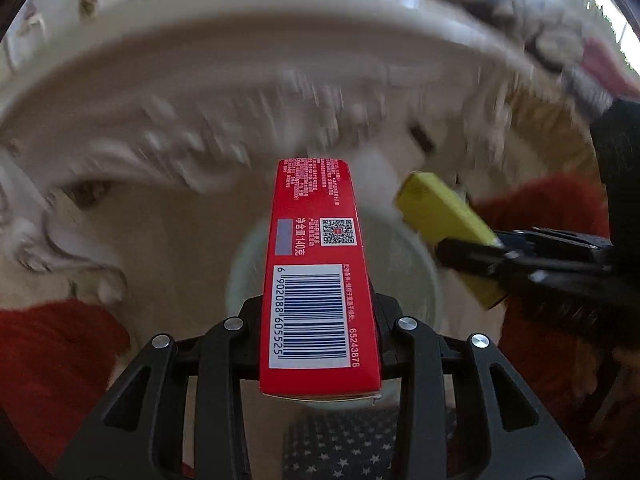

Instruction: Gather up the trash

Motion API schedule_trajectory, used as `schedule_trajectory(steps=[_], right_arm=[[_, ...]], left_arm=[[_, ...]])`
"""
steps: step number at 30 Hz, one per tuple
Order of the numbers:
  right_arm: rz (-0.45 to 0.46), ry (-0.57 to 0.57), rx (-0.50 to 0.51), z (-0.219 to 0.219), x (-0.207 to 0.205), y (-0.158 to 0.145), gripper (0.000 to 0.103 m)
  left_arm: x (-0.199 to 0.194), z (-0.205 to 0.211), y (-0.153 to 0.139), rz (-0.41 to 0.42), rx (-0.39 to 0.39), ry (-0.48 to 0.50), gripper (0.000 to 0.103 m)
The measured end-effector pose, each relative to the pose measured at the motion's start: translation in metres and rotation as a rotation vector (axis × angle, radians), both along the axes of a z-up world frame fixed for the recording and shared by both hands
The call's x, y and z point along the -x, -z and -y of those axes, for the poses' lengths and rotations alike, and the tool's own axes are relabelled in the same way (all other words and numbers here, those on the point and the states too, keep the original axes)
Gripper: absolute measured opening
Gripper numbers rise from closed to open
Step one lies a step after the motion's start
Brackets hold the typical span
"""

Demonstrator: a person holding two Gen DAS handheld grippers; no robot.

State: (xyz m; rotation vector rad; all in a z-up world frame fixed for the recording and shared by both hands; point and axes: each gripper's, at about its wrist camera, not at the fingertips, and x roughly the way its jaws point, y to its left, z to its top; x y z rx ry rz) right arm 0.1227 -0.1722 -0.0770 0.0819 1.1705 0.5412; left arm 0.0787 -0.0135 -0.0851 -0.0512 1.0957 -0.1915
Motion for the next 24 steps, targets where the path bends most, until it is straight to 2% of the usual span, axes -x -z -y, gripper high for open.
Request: schedule_trajectory(steps=[3, 6, 7, 8, 9, 10, 13, 17, 24], right_arm=[[-0.062, -0.01, 0.029, -0.007, -0.001, 0.022, 0.029], [-0.049, -0.027, 0.036, -0.016, -0.007, 0.023, 0.029], [-0.042, -0.027, 0.033, -0.014, -0.003, 0.023, 0.036], [-0.041, -0.027, 0.036, -0.015, 0.0, 0.024, 0.058], [-0.042, -0.019, 0.04, -0.016, -0.001, 0.026, 0.069], [-0.043, -0.011, 0.044, -0.013, -0.001, 0.029, 0.082], [-0.08, 0.029, 0.037, -0.002, -0.003, 0.036, 0.083], [-0.119, 0.095, 0.025, 0.013, -0.01, 0.046, 0.083], [-0.116, 0.093, 0.046, 0.011, -0.008, 0.048, 0.083]], left_arm=[[-0.001, 0.014, 0.031, -0.066, -0.061, 0.036, 0.036], [-0.005, 0.013, 0.05, -0.124, -0.051, 0.038, 0.038], [-0.002, 0.01, 0.052, -0.133, -0.053, 0.029, 0.053], [-0.003, 0.009, 0.054, -0.137, -0.067, 0.006, 0.063], [-0.004, 0.006, 0.056, -0.132, -0.079, -0.016, 0.072], [-0.004, 0.004, 0.056, -0.126, -0.086, -0.03, 0.072], [-0.004, -0.003, 0.059, -0.119, -0.112, -0.068, 0.082], [-0.007, -0.009, 0.064, -0.138, -0.093, -0.082, 0.082], [-0.008, -0.016, 0.061, -0.123, -0.09, -0.106, 0.082]])
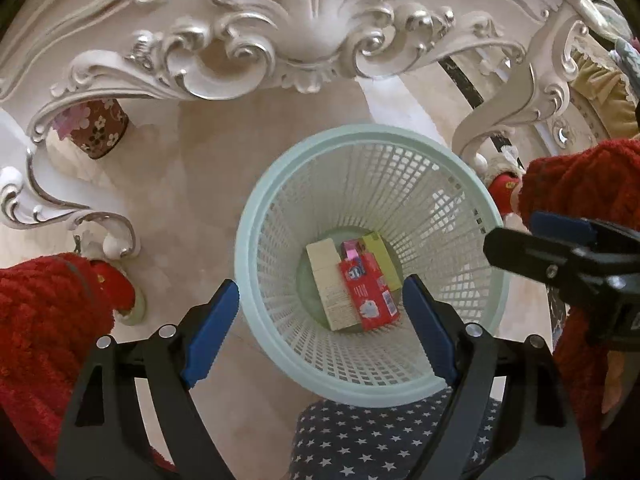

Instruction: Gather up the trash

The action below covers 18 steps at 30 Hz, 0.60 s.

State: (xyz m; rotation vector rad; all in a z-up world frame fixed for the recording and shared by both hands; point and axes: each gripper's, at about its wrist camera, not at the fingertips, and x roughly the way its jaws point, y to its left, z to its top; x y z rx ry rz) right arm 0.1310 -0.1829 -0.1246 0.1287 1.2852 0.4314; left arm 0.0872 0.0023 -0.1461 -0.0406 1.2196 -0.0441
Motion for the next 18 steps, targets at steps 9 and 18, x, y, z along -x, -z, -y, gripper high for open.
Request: schedule_trajectory(steps=[9, 18], right_arm=[[0.269, -0.004, -0.12, 0.015, 0.013, -0.089, 0.083], [0.609, -0.04, -0.132, -0.009, -0.05, -0.206, 0.083]], left_arm=[[0.02, -0.05, -0.11, 0.3, 0.057, -0.14, 0.082], [-0.07, -0.09, -0.223, 0.517, -0.07, -0.163, 0.082]])
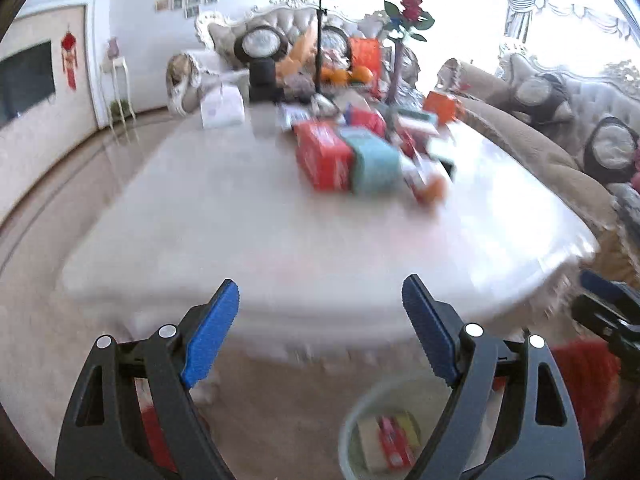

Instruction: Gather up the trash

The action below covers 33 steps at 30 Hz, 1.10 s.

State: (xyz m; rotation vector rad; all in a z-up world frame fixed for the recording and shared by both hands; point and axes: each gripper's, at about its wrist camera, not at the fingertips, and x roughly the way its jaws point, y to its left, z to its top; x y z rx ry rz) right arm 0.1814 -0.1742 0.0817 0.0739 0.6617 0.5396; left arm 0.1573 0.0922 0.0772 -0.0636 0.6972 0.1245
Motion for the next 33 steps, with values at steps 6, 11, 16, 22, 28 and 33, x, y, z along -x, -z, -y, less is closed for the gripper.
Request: schedule_trajectory(steps=[6, 11, 16, 22, 28, 33], right_arm=[[0.002, -0.004, 0.025, -0.02, -0.043, -0.014, 0.083], [0.003, -0.019, 0.075, -0.028, -0.073, -0.012, 0.083], [-0.032, -0.002, 0.08, -0.033, -0.107, -0.01, 0.083], [-0.116, 0.054, 0.01, -0.039, -0.145, -0.011, 0.083], [-0.156, 0.105, 0.008, -0.055, -0.17, -0.012, 0.083], [-0.19, 0.15, 0.048, -0.07, -0.191, -0.009, 0.083]], left_arm=[[-0.079, -0.005, 0.004, -0.043, -0.02, -0.031, 0.082], [-0.116, -0.01, 0.017, -0.085, -0.033, -0.034, 0.082], [-0.141, -0.025, 0.024, -0.111, 0.024, -0.059, 0.082], [-0.155, -0.027, 0.027, -0.126, 0.018, -0.062, 0.082], [-0.165, -0.031, 0.022, -0.125, 0.041, -0.086, 0.082], [-0.178, -0.035, 0.024, -0.148, 0.027, -0.105, 0.082]])
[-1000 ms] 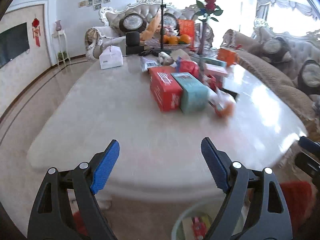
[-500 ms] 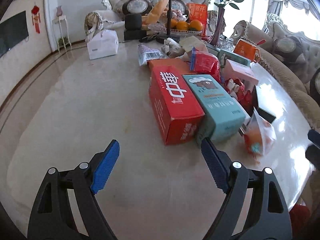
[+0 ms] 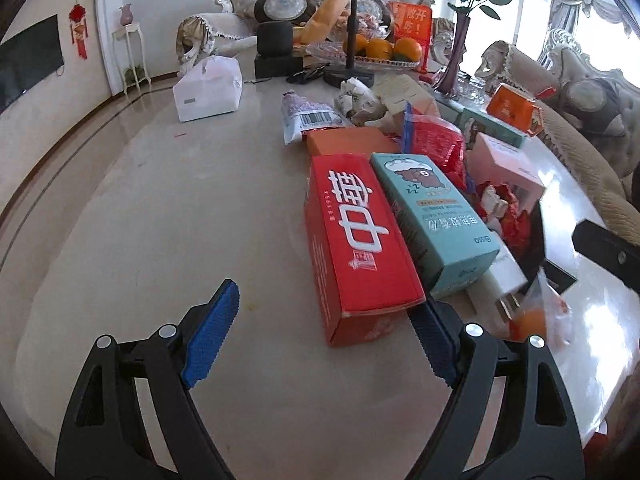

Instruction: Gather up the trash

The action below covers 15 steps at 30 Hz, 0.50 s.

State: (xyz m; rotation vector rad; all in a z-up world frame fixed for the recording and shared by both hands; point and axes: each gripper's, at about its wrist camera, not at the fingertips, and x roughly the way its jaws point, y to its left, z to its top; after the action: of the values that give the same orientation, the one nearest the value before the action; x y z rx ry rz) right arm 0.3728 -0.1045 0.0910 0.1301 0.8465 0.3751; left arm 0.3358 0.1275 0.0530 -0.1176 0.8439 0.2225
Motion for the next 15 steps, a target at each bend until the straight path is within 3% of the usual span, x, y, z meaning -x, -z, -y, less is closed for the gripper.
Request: schedule_trajectory(steps=[5, 8, 11, 15], right_arm=[[-0.053, 0.076, 0.055, -0.003, -0.016, 0.01, 0.083], [-0.084, 0.101, 0.067, -0.001, -0.022, 0.019, 0.083], [-0.099, 0.075, 0.061, -0.003, -0.024, 0.025, 0.083], [-0.087, 0.026, 0.111, 0.002, -0.022, 0.02, 0.083]], left_arm=[[-0.007, -0.014, 0.003, -0.021, -0.029, -0.026, 0.082], [-0.013, -0.024, 0.005, -0.046, -0.006, -0.03, 0.082], [-0.022, -0.027, 0.008, -0.079, 0.004, -0.028, 0.082], [-0.026, -0.022, 0.009, -0.101, -0.048, -0.011, 0.082]])
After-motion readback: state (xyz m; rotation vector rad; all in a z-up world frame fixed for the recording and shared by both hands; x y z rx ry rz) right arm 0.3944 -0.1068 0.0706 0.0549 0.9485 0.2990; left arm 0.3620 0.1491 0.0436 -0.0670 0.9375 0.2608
